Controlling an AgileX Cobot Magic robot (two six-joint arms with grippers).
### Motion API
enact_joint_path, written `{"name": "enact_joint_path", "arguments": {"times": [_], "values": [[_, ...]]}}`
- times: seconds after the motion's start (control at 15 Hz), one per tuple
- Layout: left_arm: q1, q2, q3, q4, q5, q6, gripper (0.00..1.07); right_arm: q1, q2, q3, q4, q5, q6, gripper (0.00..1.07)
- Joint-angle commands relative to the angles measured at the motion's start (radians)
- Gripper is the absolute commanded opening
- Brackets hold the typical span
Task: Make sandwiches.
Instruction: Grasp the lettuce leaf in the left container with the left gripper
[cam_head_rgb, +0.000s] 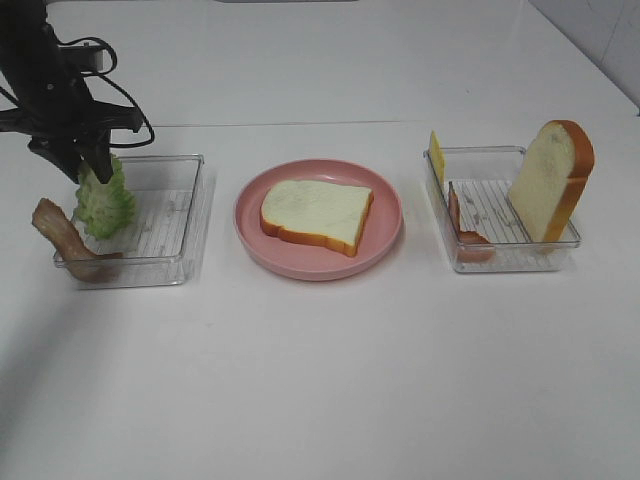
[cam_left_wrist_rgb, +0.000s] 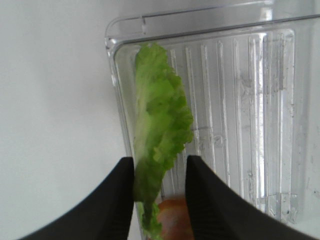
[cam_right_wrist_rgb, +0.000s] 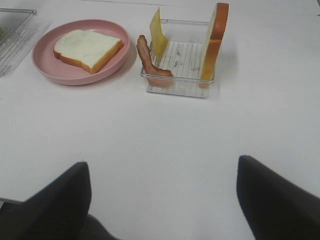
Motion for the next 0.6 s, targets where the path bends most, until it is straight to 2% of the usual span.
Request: {"name": "enact_joint_path", "arguments": {"times": [0.07,0.2,0.6], "values": [[-0.003,0.005,0.008,0.011,0.019,0.002,0.44,-0.005,-0.014,0.002,0.004,-0.008,0.003,0.77],[-0.003,0.005,0.008,0.023,0.019,0.001,0.48,-0.005,-0.014,0.002,0.004,-0.008,0.003,0.77],[-0.003,0.009,0.008,0.036,0.011,0.001,0.45,-0.005,-0.014,0.002,0.004,-0.008,0.003,0.77]]}}
